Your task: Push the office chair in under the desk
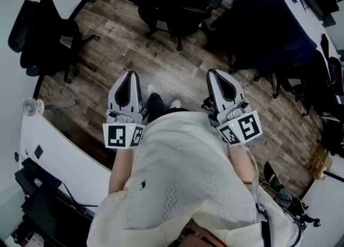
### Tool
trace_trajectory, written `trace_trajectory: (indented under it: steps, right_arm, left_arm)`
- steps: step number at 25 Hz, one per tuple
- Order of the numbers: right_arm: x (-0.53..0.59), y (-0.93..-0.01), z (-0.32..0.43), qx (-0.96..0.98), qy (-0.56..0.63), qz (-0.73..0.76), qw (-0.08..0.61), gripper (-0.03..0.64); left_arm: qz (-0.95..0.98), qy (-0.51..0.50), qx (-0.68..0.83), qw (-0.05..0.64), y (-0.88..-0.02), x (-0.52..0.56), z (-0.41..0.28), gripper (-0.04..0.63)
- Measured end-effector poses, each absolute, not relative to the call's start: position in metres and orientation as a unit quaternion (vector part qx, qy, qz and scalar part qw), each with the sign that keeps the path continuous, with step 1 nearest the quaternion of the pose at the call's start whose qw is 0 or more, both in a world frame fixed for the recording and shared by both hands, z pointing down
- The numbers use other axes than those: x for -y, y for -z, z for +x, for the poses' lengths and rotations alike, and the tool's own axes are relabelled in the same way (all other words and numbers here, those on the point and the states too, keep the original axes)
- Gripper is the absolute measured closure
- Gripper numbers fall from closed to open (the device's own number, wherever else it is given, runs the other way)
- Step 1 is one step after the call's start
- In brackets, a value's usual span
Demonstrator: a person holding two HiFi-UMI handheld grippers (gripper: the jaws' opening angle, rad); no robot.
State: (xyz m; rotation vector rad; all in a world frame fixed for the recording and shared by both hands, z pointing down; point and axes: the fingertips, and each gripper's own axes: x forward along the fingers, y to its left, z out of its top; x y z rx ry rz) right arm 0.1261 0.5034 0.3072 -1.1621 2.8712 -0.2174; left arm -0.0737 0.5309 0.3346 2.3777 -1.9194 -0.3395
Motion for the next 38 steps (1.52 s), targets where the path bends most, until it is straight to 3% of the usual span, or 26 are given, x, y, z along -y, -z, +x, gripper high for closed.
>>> trace_trajectory:
  steps: [11, 16, 28, 38]
  right_arm:
    - [-0.488, -0.320, 0.117, -0.926, 0.070, -0.371, -0.007, 0.616]
    - [-0.470, -0.327, 0.099, -0.925, 0.057, -0.374, -0.032, 0.615]
    - [-0.386, -0.335, 0.054, -0.905, 0.059, -0.418, -0.049, 0.615]
    - [-0.334, -0.357, 0.038, -0.872, 0.046, -0.475, -0.112, 0.615]
  left_arm:
    - [0.759, 0.043, 0.649, -0.010, -0.344, -0.508, -0.082, 0.583]
    - [0.781, 0.070, 0.621, 0.001, -0.340, -0.480, -0.084, 0.583]
    - [0.800, 0.048, 0.598, -0.013, -0.344, -0.383, -0.145, 0.581]
    - [0.837, 0.019, 0.547, -0.016, -0.355, -0.310, -0.173, 0.581]
